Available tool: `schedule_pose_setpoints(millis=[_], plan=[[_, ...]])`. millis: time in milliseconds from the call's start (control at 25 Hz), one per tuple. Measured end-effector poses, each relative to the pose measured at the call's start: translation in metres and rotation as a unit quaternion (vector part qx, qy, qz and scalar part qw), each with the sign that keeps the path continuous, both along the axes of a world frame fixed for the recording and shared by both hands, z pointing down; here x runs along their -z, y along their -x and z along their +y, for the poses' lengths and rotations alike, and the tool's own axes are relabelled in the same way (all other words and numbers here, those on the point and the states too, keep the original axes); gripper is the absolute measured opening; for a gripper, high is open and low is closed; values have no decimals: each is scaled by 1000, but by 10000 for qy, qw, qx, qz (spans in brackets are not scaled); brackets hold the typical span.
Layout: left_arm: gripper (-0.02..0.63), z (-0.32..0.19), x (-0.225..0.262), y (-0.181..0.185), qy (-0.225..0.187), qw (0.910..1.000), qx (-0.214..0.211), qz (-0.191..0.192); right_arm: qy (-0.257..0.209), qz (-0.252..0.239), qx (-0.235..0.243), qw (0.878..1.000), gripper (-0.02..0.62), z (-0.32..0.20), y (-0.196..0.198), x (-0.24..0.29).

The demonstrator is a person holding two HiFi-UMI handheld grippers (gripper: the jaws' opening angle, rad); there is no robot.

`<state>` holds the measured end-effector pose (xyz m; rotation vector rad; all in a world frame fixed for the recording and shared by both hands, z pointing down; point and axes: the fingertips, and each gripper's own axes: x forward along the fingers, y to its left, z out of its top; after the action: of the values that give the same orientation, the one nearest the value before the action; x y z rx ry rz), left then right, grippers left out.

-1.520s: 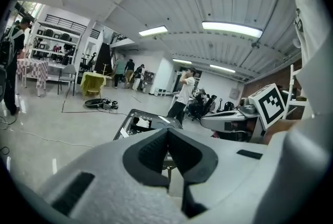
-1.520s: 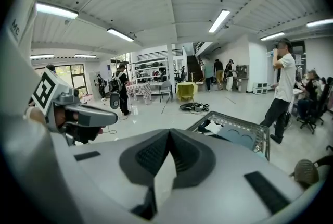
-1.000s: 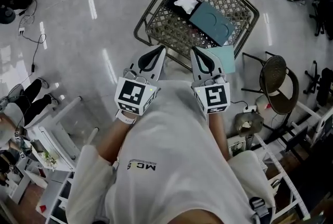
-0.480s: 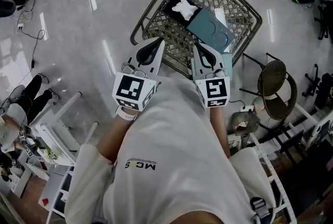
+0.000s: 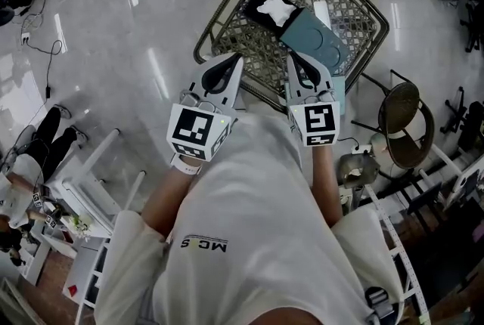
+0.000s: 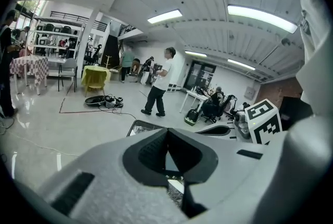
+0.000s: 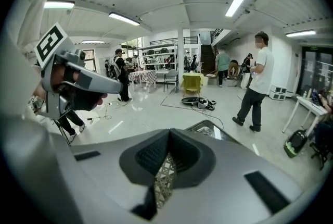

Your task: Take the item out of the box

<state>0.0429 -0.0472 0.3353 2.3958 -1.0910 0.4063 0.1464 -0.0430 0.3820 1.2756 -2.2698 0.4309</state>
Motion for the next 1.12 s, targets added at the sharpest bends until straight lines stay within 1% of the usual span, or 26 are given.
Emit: schedule_pose_setpoints(millis=[240,520,680,800,1120], plan=[[24,-6,-16,9,155,9999,51,6,64,154,9,9999,17,-19,1,-15],[24,-13,-38,7,312,9994,-32,-112,209,148,90,9996,17,-38,8,-45],[24,-15,-51,7,445,9989,-24,-124,256,256,210,9991,23,-49,12,-59],[23,-20,-60,5,538,9985,-24,-113,323,329,333,9984,41,-58,15,-70],[25,-33,-81,4,719,9973,102,-84,452,598,586,9955,64,-79,17,-103]])
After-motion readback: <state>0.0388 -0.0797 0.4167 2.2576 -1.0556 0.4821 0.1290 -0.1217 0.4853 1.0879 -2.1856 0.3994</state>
